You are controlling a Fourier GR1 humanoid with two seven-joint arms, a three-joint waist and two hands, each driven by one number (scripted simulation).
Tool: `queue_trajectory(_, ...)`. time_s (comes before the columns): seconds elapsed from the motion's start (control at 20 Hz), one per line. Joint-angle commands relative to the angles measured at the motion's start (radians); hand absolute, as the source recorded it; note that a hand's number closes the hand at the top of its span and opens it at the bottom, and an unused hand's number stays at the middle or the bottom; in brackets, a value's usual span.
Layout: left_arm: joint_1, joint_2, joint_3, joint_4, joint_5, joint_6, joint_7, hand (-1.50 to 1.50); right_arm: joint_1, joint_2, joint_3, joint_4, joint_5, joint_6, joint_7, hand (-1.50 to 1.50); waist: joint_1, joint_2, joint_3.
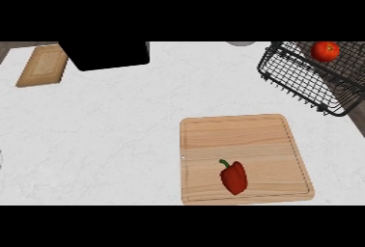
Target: Pick the tomato from the cutting board and place it in the tiered basket
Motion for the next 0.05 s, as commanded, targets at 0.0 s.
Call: queue_trajectory(0.0, -0.219, -0.002, 0.236, -0.038, -0.055, 0.086, -0.105, 0.00, 0.039, 0.000, -0.025, -0.049, -0.031, -0.021, -0.017, -1.50, -0.045, -0.010, 0.003)
